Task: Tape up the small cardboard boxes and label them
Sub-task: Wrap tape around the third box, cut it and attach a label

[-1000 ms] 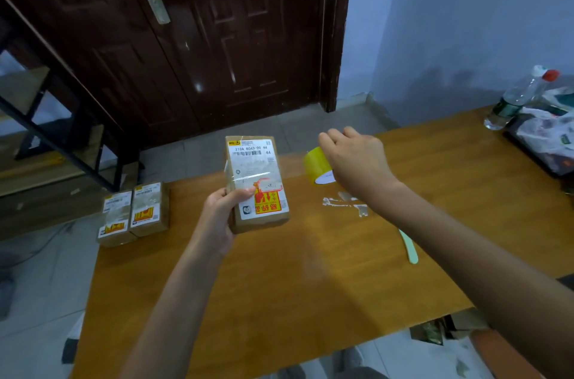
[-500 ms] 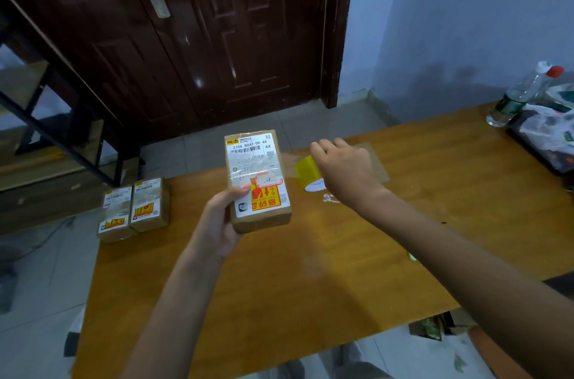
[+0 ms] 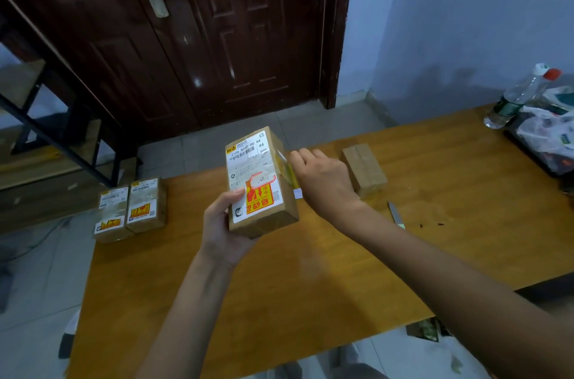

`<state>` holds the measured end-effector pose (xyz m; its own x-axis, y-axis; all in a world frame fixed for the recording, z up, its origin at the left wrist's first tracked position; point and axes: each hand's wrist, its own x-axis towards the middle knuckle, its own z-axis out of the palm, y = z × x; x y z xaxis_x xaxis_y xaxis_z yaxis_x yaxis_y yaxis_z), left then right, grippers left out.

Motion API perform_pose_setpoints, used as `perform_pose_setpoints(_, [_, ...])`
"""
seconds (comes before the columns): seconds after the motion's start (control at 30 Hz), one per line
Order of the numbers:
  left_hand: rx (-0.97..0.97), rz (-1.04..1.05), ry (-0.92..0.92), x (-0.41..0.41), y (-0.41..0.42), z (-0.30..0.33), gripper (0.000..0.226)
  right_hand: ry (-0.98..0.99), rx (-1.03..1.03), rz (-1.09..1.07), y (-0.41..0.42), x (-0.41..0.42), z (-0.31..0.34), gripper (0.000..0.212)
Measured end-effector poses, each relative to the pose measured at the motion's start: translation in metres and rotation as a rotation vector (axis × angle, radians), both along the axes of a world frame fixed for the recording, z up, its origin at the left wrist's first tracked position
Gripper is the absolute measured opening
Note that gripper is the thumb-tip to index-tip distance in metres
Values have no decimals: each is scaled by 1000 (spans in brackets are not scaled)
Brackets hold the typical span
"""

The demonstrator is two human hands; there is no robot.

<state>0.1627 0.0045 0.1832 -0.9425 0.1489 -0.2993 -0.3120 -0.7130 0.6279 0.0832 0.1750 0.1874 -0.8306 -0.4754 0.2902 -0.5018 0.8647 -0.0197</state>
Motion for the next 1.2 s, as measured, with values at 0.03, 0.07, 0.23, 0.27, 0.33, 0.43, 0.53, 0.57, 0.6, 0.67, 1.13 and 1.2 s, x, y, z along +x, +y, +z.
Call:
perform_pose_setpoints(0.03, [15, 3, 1, 0, 0, -2, 43, 1, 0, -2, -1, 1, 0, 24])
perform_pose_setpoints(0.07, [32, -1, 5, 0, 1, -3, 42, 4, 3, -6, -1, 0, 0, 24])
perform_pose_setpoints(0.23, [70, -86, 10, -4, 10, -8, 47, 10, 42, -64, 4, 0, 3, 17])
perform_pose_setpoints(0.27, [64, -75, -3, -5, 10, -11, 47, 20, 44, -74, 4, 2, 4, 15])
perform_pose_setpoints(0.33, [21, -47, -48, -9, 8, -13, 43, 42, 60, -102, 3, 9, 7, 13])
perform_pose_setpoints(0.43, [-148, -19, -124, -16, 3, -15, 40, 72, 97, -145, 2, 19, 8, 18])
perform_pose_setpoints(0.53, [-347, 61, -147, -21, 1, -23, 28, 92, 85, -173, 2, 24, 13, 25])
perform_pose_setpoints(0.57, [-439, 56, -152, -21, 1, -24, 23, 97, 71, -168, 2, 24, 14, 26])
perform_pose_setpoints(0.6, [-521, 33, -157, -19, 1, -24, 19, 100, 66, -157, 1, 24, 15, 28])
perform_pose_setpoints(0.67, [-611, -1, -184, -17, 2, -24, 14, 94, 48, -121, -1, 25, 18, 35])
perform_pose_setpoints(1.13, [-604, -221, -262, -13, 26, -11, 73, 7, 135, 28, -10, 26, 44, 59])
perform_pose_setpoints(1.2, [-602, -102, -274, -12, 29, -12, 74, 16, 80, -6, 5, 19, 44, 56])
